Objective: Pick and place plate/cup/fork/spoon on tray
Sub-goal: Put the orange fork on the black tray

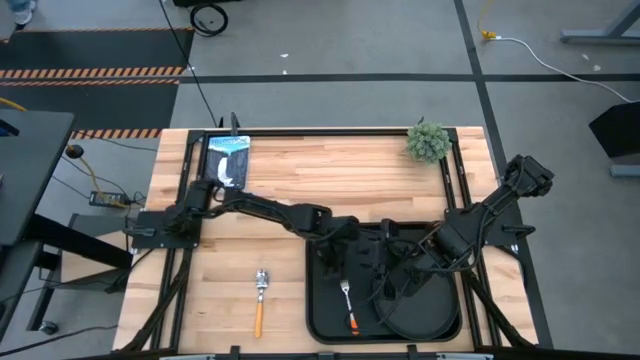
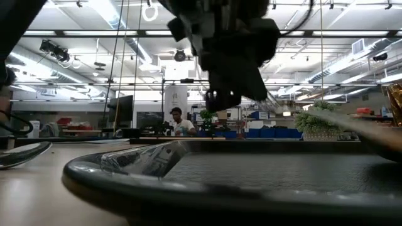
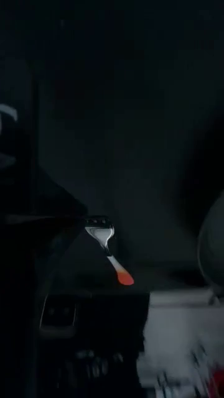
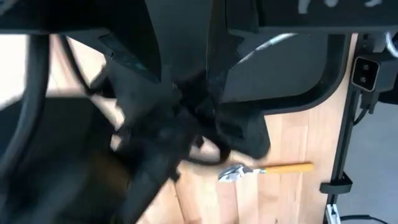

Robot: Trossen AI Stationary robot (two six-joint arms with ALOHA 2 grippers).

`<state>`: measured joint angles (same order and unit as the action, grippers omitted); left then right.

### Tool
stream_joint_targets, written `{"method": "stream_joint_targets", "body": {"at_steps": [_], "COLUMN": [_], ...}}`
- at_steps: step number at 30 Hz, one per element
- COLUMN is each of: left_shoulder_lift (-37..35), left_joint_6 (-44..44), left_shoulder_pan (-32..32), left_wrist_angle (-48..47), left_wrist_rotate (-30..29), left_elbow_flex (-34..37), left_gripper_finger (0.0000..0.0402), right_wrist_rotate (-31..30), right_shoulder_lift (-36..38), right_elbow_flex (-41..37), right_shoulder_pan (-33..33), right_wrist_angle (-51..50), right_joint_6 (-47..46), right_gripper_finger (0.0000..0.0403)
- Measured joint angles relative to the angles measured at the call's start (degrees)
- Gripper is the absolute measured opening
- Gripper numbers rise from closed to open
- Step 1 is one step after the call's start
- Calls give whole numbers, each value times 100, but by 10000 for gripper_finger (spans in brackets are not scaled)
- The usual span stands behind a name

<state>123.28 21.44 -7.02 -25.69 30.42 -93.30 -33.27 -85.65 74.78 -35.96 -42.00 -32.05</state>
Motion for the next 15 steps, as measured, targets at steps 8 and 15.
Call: {"method": "stream_joint_targets", "body": {"at_steps": [8, 15], "left_shoulder_lift": [528, 529], "left_joint_6": [-546, -1006], "left_shoulder_pan": [106, 211], "left_wrist_angle": [-695, -890], "left_wrist_rotate": [-166, -167], "left_elbow_flex": [-800, -804], "left_gripper_finger": [9, 10], "right_wrist_rotate": [-180, -191], "right_shoulder_lift": [0, 0], "right_elbow_flex": [0, 0], "right_shoulder_pan": [-150, -182], "right_wrist_angle": [0, 102], "right_joint_6": [-93, -105], "right_gripper_finger": [134, 134]}}
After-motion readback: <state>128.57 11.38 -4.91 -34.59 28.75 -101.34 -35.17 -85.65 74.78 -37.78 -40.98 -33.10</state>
